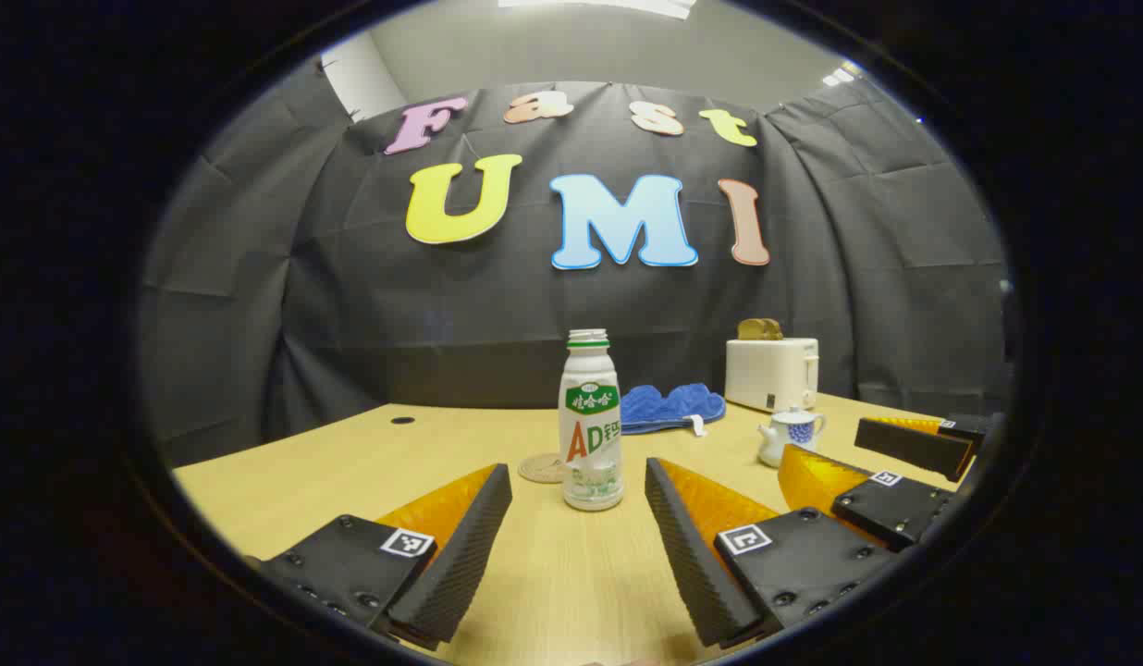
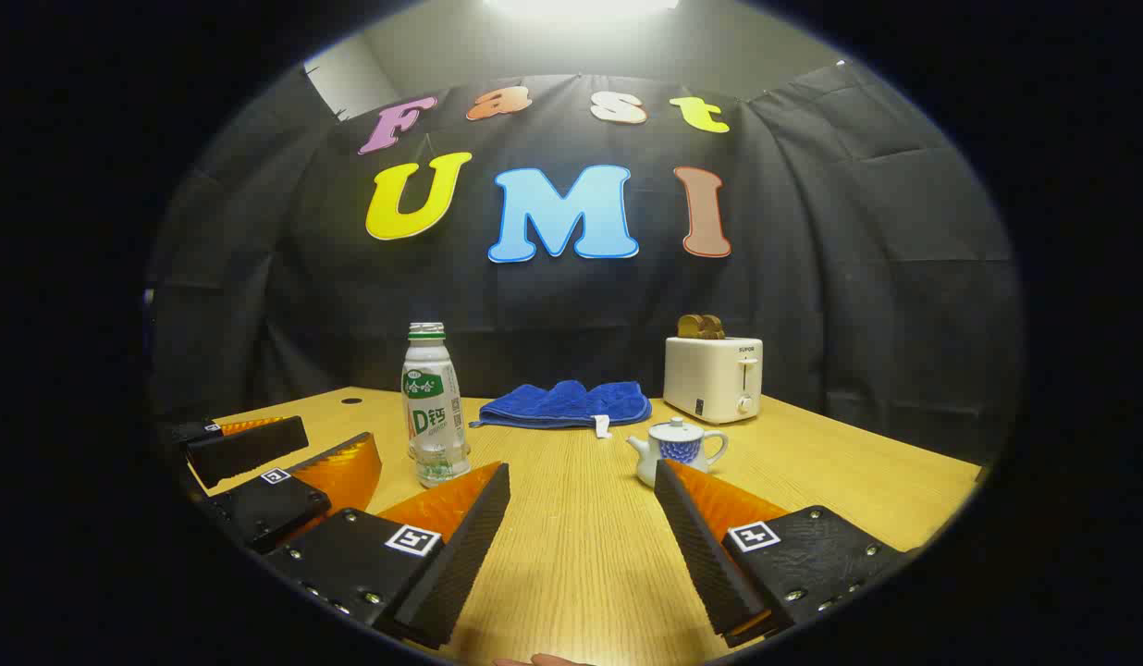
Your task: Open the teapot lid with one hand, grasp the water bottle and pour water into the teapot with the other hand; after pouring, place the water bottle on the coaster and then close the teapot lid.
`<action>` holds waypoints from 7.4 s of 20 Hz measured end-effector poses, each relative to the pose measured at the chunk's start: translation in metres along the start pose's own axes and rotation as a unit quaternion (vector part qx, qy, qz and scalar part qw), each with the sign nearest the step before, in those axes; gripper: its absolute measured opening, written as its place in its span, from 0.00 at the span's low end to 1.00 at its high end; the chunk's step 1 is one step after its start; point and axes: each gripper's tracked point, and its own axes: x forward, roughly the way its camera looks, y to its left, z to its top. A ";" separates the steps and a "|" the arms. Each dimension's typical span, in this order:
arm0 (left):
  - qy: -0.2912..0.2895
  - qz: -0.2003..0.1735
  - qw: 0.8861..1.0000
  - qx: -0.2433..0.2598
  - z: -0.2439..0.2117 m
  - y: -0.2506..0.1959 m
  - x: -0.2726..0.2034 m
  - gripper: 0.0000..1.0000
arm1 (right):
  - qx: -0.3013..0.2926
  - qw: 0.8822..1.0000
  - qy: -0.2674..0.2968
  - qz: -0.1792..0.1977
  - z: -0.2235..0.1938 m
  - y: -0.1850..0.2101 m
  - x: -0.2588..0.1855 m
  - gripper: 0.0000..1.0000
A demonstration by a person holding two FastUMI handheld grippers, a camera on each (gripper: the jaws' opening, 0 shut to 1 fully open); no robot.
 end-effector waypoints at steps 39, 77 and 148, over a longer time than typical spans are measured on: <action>0.015 -0.021 1.000 -0.013 0.026 -0.009 0.065 0.99 | 0.065 0.995 0.064 -0.047 0.012 -0.087 0.115 0.90; 0.050 -0.030 0.998 0.003 -0.002 -0.007 0.126 0.99 | -0.046 0.998 0.001 -0.032 0.042 -0.077 0.129 0.05; -0.038 -0.128 0.679 0.722 0.017 -0.171 0.209 0.77 | 0.039 0.997 -0.053 -0.043 0.009 -0.133 -0.082 0.05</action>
